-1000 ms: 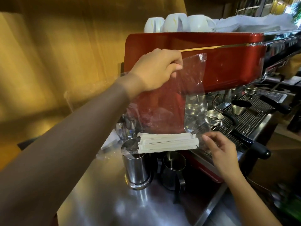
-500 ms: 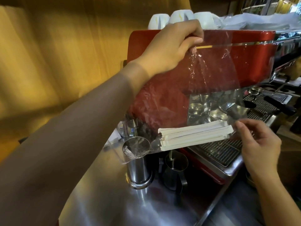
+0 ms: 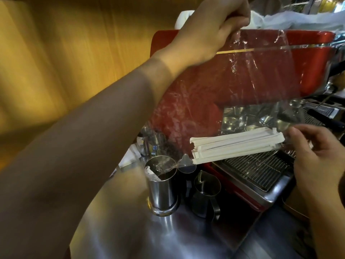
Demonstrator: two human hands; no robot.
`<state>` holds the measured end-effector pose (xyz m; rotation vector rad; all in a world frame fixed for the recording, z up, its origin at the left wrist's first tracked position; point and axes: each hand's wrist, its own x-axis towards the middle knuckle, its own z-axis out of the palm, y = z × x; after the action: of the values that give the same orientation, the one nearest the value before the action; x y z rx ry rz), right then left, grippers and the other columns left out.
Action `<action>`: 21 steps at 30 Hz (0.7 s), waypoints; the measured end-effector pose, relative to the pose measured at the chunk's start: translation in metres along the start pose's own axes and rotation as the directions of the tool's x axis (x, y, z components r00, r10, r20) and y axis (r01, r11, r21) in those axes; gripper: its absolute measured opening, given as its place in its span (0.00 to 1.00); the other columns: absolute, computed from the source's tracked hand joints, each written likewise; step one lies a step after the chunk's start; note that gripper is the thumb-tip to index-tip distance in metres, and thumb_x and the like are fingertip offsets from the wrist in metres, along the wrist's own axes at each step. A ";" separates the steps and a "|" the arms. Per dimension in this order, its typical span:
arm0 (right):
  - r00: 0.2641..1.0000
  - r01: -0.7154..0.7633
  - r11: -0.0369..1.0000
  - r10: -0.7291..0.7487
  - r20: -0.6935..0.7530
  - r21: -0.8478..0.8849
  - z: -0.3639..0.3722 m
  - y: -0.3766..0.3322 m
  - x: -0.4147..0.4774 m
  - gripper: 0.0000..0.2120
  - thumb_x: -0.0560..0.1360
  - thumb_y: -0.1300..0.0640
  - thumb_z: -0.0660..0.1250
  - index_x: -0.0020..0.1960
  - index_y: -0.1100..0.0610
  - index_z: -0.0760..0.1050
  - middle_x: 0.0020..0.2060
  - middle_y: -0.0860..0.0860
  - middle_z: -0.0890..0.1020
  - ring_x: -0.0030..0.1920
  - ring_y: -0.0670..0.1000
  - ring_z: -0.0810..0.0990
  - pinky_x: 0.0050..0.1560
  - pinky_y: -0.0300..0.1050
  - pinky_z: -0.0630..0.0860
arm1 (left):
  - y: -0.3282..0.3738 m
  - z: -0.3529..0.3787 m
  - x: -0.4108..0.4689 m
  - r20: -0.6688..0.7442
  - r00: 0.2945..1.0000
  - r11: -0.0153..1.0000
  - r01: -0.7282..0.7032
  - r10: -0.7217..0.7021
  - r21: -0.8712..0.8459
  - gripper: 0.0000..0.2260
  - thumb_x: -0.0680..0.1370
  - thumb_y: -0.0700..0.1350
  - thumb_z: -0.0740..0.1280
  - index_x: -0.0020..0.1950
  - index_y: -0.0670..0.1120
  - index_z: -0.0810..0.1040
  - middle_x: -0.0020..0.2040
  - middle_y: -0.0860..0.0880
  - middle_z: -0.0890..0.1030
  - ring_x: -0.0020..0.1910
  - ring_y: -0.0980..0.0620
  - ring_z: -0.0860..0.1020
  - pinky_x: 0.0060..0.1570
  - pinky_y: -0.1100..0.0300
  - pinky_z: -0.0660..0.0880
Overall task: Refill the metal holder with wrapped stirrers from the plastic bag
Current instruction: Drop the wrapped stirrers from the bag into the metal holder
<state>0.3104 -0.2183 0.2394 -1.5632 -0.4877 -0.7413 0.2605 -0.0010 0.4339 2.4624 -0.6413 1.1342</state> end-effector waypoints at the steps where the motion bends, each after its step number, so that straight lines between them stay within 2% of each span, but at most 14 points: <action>1: 1.000 -0.008 1.000 0.008 -0.007 -0.001 0.001 0.000 0.000 0.06 0.74 0.52 0.65 0.50 0.50 0.77 0.42 0.39 0.79 0.41 0.37 0.79 0.39 0.26 0.74 | -0.001 0.000 -0.001 -0.003 1.000 1.000 -0.003 0.003 0.002 0.04 0.77 0.39 0.60 0.43 0.46 0.70 0.35 0.44 0.76 0.36 0.52 0.76 0.43 0.61 0.70; 4: 1.000 -0.019 1.000 0.019 -0.022 -0.010 0.002 0.000 0.001 0.03 0.74 0.47 0.65 0.46 0.41 0.76 0.42 0.41 0.80 0.42 0.44 0.81 0.42 0.33 0.77 | -0.006 -0.002 -0.005 -0.023 1.000 1.000 0.001 -0.001 -0.006 0.04 0.77 0.38 0.60 0.43 0.45 0.70 0.35 0.44 0.76 0.37 0.49 0.78 0.44 0.58 0.72; 7: 0.999 -0.037 0.999 0.036 -0.023 -0.029 0.003 0.001 0.005 0.04 0.73 0.42 0.64 0.47 0.38 0.75 0.43 0.43 0.81 0.43 0.46 0.82 0.42 0.42 0.78 | -0.008 -0.004 -0.006 -0.048 0.999 1.000 0.011 -0.013 -0.030 0.05 0.77 0.38 0.60 0.42 0.45 0.70 0.34 0.44 0.76 0.36 0.47 0.78 0.44 0.54 0.73; 11: 0.997 -0.079 0.996 0.080 0.004 -0.046 0.002 0.013 0.014 0.13 0.72 0.41 0.65 0.51 0.48 0.77 0.45 0.52 0.82 0.44 0.52 0.82 0.44 0.55 0.81 | -0.011 -0.007 -0.003 -0.053 0.998 1.000 0.019 -0.018 0.022 0.05 0.78 0.40 0.59 0.43 0.45 0.72 0.37 0.43 0.78 0.40 0.46 0.79 0.47 0.53 0.74; 13: 0.995 -0.101 0.994 0.101 0.015 -0.028 0.002 0.018 0.019 0.19 0.71 0.38 0.65 0.51 0.51 0.77 0.47 0.54 0.82 0.44 0.54 0.82 0.47 0.56 0.80 | -0.013 -0.008 0.000 -0.076 0.994 0.996 0.083 -0.080 0.040 0.08 0.79 0.44 0.60 0.48 0.43 0.77 0.46 0.42 0.81 0.47 0.48 0.79 0.52 0.54 0.73; 16: 0.986 -0.163 0.986 0.164 0.033 -0.023 0.002 0.027 0.027 0.26 0.69 0.32 0.62 0.53 0.53 0.75 0.48 0.56 0.80 0.45 0.55 0.81 0.50 0.58 0.78 | -0.016 -0.008 0.004 -0.139 0.980 0.983 0.155 -0.141 0.098 0.13 0.79 0.49 0.59 0.58 0.44 0.76 0.57 0.47 0.80 0.57 0.52 0.76 0.59 0.57 0.70; 18: 0.981 -0.175 0.983 0.178 0.073 -0.056 0.000 0.033 0.029 0.27 0.71 0.33 0.59 0.53 0.55 0.73 0.48 0.57 0.79 0.46 0.55 0.80 0.51 0.61 0.77 | -0.013 -0.007 0.004 -0.118 0.989 0.991 0.102 -0.090 0.092 0.12 0.79 0.47 0.59 0.56 0.42 0.76 0.55 0.48 0.80 0.55 0.53 0.76 0.59 0.58 0.69; 21: 0.988 -0.143 0.984 0.149 0.047 -0.102 -0.005 0.037 0.027 0.20 0.72 0.34 0.60 0.49 0.50 0.74 0.44 0.52 0.80 0.43 0.54 0.80 0.46 0.61 0.79 | -0.011 -0.006 0.000 -0.050 0.999 1.000 0.008 -0.008 -0.006 0.07 0.79 0.41 0.59 0.48 0.42 0.76 0.41 0.46 0.77 0.42 0.52 0.76 0.51 0.55 0.73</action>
<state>0.3538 -0.2309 0.2324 -1.6953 -0.3760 -0.6197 0.2626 0.0107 0.4361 2.4218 -0.6183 1.1853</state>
